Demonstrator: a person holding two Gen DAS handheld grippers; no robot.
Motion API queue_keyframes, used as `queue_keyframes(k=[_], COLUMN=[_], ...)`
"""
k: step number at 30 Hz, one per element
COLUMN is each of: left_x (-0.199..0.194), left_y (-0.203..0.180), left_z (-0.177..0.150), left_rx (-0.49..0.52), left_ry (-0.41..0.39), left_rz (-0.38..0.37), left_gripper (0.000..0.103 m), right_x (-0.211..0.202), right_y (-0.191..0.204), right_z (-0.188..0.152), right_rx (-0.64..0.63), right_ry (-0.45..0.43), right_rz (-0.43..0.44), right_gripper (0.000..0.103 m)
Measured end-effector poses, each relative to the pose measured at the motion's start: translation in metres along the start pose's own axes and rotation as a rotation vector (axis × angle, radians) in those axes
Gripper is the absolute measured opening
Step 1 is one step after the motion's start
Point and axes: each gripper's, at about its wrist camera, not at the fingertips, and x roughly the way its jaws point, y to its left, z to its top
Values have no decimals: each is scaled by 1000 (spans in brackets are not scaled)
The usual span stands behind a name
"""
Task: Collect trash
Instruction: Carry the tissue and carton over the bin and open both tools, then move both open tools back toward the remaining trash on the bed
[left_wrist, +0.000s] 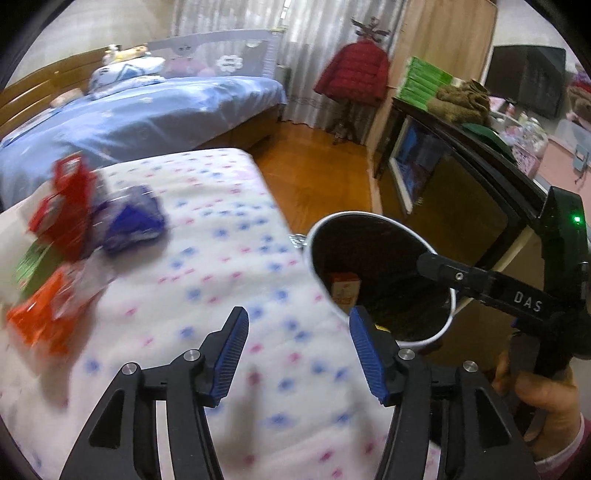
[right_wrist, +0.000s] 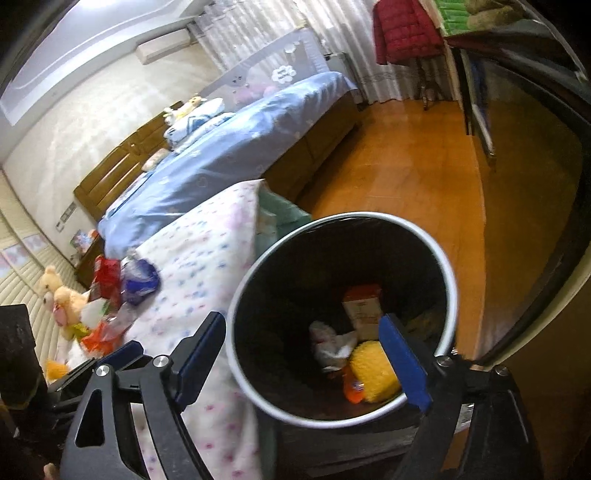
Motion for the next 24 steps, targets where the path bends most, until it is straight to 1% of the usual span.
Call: queue_keyframes(k=[7, 13, 24], left_x=[-43, -74, -129], left_y=[27, 47, 91], left_z=[-24, -48, -77], left_rx=[-56, -89, -216], left_ry=[-39, -61, -88], left_rz=[64, 132, 232], left_gripper=[57, 57, 57], right_x=[10, 21, 42], right_y=[41, 72, 138], right_z=[-12, -24, -47], right_rx=[-76, -102, -181], right_ry=[25, 58, 123], right_rz=[52, 114, 191], right_gripper=[87, 87, 87])
